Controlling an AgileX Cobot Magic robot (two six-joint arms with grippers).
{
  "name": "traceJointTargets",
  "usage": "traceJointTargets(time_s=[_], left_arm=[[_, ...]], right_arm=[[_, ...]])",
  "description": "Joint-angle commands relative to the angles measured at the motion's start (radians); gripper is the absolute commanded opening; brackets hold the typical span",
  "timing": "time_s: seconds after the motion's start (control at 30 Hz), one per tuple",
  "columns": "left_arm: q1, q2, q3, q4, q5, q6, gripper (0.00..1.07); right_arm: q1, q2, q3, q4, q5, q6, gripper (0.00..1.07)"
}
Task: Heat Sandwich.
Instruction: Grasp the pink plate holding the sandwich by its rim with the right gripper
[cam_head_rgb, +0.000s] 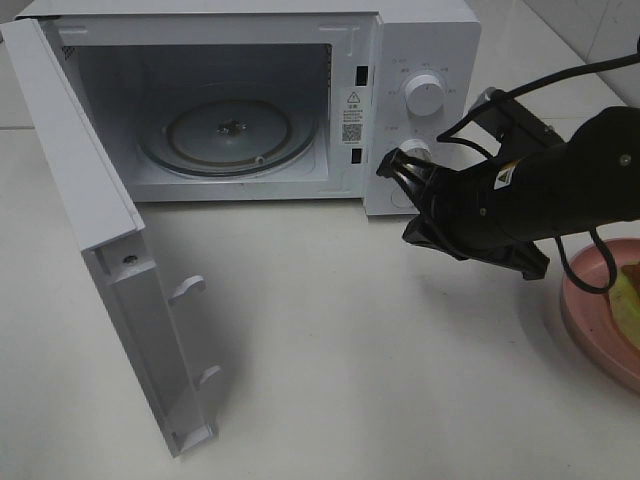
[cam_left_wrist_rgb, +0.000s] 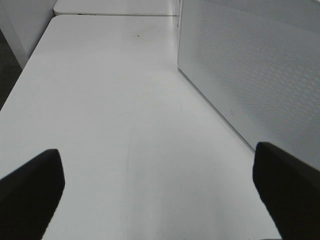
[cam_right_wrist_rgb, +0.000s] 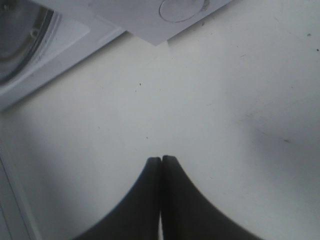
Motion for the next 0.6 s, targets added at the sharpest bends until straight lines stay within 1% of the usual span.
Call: traceJointTargets(time_s=[0.03, 0.07, 0.1, 0.13, 0.17, 0.3, 0.33, 0.43, 0.5, 0.57, 0.6], left_arm=[[-0.002, -0.026, 0.003, -0.010, -0.005, 0.000, 0.97], [-0.002, -0.026, 0.003, -0.010, -0.005, 0.000, 0.97], [-0.002, -0.026, 0.003, -0.010, -0.005, 0.000, 0.97], [-0.002, -0.026, 0.003, -0.010, -0.005, 0.000, 0.97], [-0.002, -0.026, 0.003, -0.010, -0.005, 0.000, 0.97], [-0.002, -0.026, 0.003, -0.010, -0.005, 0.000, 0.97], [-0.002, -0.026, 0.003, -0.010, -0.005, 0.000, 0.97], [-0.002, -0.026, 0.003, -0.010, -0.005, 0.000, 0.97], [-0.002, -0.026, 0.003, -0.010, -0.005, 0.000, 0.97], [-0.002, -0.026, 0.003, -0.010, -0.005, 0.000, 0.97], [-0.002, -0.026, 0.003, -0.010, -0.005, 0.000, 0.97]], right_arm=[[-0.002, -0.033, 0.002, -0.013, 0.084, -0.208, 0.04], [-0.002, -0.038, 0.002, -0.013, 0.107, -0.267, 0.04], [-0.002, -0.038, 0.002, -0.013, 0.107, -0.267, 0.04], [-0.002, -0.044, 0.002, -0.013, 0.125, -0.331, 0.04], [-0.002, -0.059, 0.002, -0.013, 0.173, -0.451, 0.05], [-0.014, -0.082, 0.002, -0.005, 0.245, -0.567, 0.06], [-0.031, -0.095, 0.002, -0.007, 0.297, -0.588, 0.06], [-0.054, -0.105, -0.003, -0.019, 0.346, -0.588, 0.08], [-0.094, -0.114, -0.028, -0.067, 0.443, -0.588, 0.12], [-0.103, -0.116, -0.036, -0.086, 0.478, -0.588, 0.13], [-0.114, -0.116, -0.049, -0.113, 0.513, -0.587, 0.16]])
